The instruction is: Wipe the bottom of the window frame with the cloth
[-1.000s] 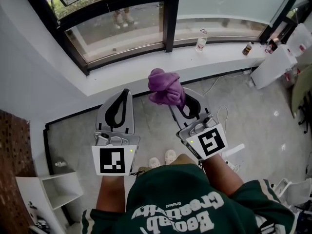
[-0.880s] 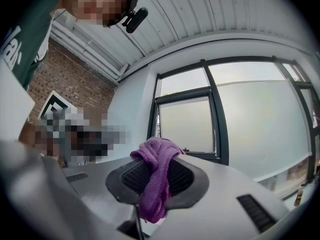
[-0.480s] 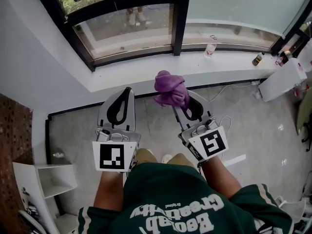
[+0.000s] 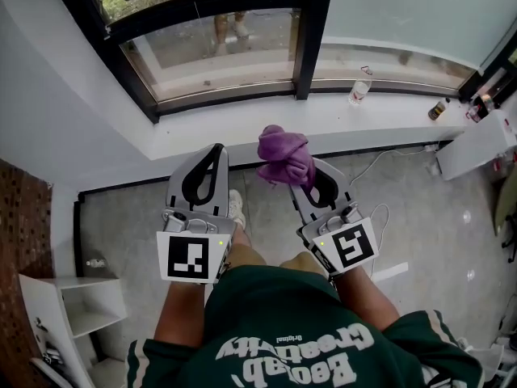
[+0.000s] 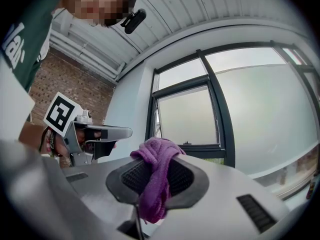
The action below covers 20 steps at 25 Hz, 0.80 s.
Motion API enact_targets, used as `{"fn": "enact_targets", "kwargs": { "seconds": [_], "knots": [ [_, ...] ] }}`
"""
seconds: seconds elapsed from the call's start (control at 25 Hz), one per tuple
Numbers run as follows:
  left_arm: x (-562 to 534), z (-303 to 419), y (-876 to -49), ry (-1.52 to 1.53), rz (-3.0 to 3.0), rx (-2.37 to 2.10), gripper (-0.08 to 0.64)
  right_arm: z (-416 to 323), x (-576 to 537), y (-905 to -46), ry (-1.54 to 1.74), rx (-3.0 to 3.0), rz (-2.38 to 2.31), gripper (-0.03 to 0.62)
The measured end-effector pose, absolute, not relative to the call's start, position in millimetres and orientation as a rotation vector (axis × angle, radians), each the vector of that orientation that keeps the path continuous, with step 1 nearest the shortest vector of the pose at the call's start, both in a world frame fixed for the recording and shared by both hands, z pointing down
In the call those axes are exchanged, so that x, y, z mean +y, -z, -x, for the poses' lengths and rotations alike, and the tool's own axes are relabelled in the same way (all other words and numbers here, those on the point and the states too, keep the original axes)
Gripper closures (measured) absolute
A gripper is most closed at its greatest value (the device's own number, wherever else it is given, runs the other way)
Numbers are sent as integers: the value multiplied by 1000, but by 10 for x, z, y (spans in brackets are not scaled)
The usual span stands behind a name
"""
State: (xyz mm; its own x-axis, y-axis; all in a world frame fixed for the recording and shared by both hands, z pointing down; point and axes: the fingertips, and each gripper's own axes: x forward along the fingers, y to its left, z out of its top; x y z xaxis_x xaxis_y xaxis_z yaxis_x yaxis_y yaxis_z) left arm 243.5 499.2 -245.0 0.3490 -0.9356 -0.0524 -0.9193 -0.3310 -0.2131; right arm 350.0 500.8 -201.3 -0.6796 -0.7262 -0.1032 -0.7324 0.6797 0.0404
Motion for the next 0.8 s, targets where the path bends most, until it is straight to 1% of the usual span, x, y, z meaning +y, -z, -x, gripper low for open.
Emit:
{"fn": "enact_targets", "kwargs": {
  "seconds": [0.56,0.8],
  "knots": [
    [2545,-1513,2639,148,2454,1548,551,-2460,2661,2146,-108,2783,1346,512],
    [1543,-1074,2575,177,2522,1514,551,-2078,1676,2166,-91,2775,1466,512]
  ]
}}
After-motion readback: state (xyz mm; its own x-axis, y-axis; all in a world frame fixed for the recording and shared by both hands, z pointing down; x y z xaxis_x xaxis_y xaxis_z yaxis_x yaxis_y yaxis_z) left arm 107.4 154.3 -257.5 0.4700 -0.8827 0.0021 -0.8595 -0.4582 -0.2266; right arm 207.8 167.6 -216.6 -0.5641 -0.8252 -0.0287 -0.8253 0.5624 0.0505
